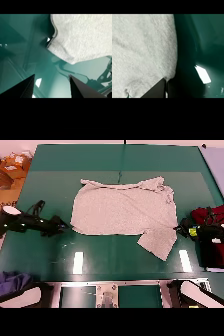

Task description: Fold the shirts.

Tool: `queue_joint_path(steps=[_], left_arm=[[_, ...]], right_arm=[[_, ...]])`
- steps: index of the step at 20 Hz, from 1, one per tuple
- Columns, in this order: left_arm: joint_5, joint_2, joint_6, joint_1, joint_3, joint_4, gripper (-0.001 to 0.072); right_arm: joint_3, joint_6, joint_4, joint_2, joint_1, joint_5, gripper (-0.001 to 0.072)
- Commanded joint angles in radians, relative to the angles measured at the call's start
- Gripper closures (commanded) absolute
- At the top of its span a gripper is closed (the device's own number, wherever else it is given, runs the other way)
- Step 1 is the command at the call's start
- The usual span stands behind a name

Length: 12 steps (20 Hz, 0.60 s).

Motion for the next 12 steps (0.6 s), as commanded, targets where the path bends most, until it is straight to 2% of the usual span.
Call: queue_joint_path(steps=[1,3,4,5,6,12], left_arm=[[0.241,-0.001,-0.005,-0.121,-0.1,-0.099,0.0226],[0.306,-0.001,-0.007,-0.169,-0.113,-0.106,0.0227],[0.323,-0.001,-0.01,-0.183,-0.115,-0.101,0.0261],[0.332,-0.001,-0.012,-0.184,-0.115,-0.1,0.0412],[0.343,-0.001,-0.012,-0.185,-0.115,-0.1,0.0457],[0.374,-0.069,0.001,-0.185,-0.114,-0.14,0.046]], right_arm=[[0.002,0.011,-0.014,0.006,0.038,0.002,0.0701],[0.003,0.011,-0.012,0.006,0.045,-0.006,0.0701],[0.003,0.011,-0.007,0.006,0.046,-0.009,0.0701],[0.003,0.002,-0.005,0.006,0.048,-0.011,0.0701],[0.003,-0.016,0.001,0.006,0.047,-0.011,0.0701],[0.003,-0.04,0.017,0.006,0.047,-0.014,0.0701]])
